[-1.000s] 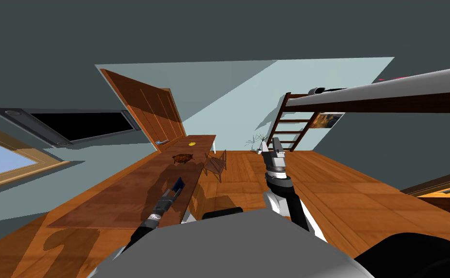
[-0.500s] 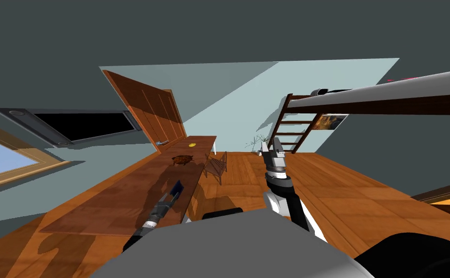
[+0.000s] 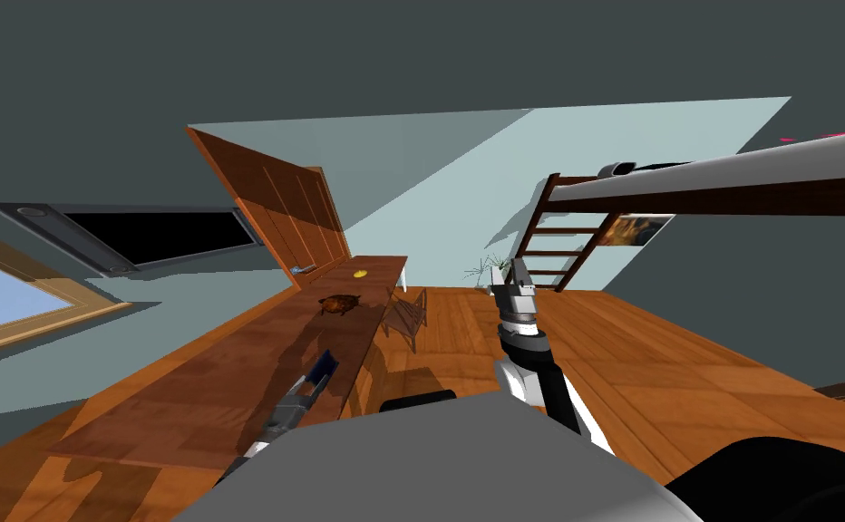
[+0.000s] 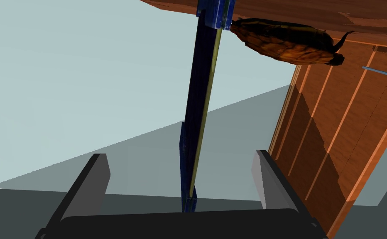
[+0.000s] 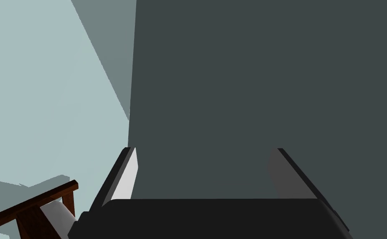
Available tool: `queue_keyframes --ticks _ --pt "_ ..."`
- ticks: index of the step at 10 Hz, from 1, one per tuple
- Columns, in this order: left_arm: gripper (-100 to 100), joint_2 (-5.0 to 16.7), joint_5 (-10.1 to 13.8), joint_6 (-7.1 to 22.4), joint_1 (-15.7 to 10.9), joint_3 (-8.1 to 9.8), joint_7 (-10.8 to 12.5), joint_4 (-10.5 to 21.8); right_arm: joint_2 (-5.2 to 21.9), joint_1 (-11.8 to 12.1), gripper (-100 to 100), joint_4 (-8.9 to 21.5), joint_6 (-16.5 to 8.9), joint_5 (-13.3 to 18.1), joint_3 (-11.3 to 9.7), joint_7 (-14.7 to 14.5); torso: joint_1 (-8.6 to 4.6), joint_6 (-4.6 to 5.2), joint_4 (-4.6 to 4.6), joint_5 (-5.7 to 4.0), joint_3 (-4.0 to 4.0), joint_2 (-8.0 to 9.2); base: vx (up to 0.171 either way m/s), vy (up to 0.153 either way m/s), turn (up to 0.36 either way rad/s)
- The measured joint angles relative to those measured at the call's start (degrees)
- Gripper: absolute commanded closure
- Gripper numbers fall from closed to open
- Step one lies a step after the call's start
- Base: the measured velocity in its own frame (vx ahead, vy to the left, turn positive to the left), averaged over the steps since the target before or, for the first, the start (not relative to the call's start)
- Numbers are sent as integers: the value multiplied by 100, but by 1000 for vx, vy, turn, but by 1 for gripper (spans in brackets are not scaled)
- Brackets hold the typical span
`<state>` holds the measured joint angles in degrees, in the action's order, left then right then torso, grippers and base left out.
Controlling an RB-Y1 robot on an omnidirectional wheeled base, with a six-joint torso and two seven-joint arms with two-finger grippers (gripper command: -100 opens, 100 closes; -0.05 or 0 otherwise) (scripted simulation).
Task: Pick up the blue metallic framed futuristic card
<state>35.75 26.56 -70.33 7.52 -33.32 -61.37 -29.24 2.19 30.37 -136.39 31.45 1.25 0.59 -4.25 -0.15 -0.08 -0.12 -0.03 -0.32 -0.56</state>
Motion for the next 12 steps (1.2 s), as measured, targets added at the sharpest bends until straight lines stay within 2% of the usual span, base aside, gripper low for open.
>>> queue_keyframes --ticks 1,2,5,6,7,8,9,10,11,12 --pt "-100 -36 24 -113 -54 -72 13 144 0 -1 0 0 0 0 0 0 6 0 4 1 11 19 66 -9 29" --pt "-100 -26 145 -254 -39 -230 21 271 0 0 0 0 0 0 0 0 10 -2 5 2 12 20 68 -14 33" --pt "-100 66 435 -582 37 -564 27 432 0 0 0 0 0 0 0 0 4 0 3 0 6 10 102 -29 38" --pt "-100 147 587 -655 152 -704 -11 343 0 0 0 0 0 0 0 0 6 -2 1 1 3 4 86 -22 27" --pt "-100 82 640 -833 59 -825 42 602 0 0 0 0 0 0 0 0 6 1 2 1 6 10 34 -18 -9" --pt "-100 34 648 -997 -2 -873 103 827 0 -1 0 0 0 0 0 0 8 0 5 1 14 25 72 -35 34" --pt "-100 -103 730 -1338 -192 -1059 254 1475 0 0 0 0 0 0 0 0 2 0 5 0 11 18 86 -31 27" --pt "-100 275 870 -1148 220 -1078 51 663 0 0 0 0 0 0 0 0 6 -3 4 -1 11 19 36 -5 16" --pt "-100 232 890 -1111 192 -1105 -8 696 0 -1 0 0 0 0 0 0 12 2 6 3 16 28 0 3 -13" --pt "-100 157 883 -1213 117 -1125 52 863 0 -1 0 0 0 0 0 0 16 1 9 3 23 39 62 -5 44"
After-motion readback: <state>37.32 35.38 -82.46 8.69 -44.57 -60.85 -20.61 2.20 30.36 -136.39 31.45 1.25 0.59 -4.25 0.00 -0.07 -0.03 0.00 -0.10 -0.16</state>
